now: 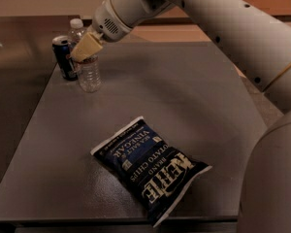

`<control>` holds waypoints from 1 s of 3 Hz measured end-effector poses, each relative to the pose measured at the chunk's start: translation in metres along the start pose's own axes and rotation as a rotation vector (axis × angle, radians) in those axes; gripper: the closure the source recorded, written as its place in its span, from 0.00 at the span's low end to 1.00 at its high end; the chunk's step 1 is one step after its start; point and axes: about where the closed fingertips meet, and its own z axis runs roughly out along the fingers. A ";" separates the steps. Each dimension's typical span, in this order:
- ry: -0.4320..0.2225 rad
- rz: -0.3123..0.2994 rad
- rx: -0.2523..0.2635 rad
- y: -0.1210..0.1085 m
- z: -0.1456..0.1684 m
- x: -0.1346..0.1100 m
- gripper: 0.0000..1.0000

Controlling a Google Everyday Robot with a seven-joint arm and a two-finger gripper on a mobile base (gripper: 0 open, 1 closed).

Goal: Move water bottle near pepsi can

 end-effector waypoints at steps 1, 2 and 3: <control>0.001 -0.001 -0.004 0.001 0.002 0.000 0.13; 0.002 -0.002 -0.007 0.002 0.004 -0.001 0.00; 0.002 -0.002 -0.008 0.002 0.004 -0.001 0.00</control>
Offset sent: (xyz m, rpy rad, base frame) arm -0.0007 0.0017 -0.0008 -0.0006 0.0014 0.0032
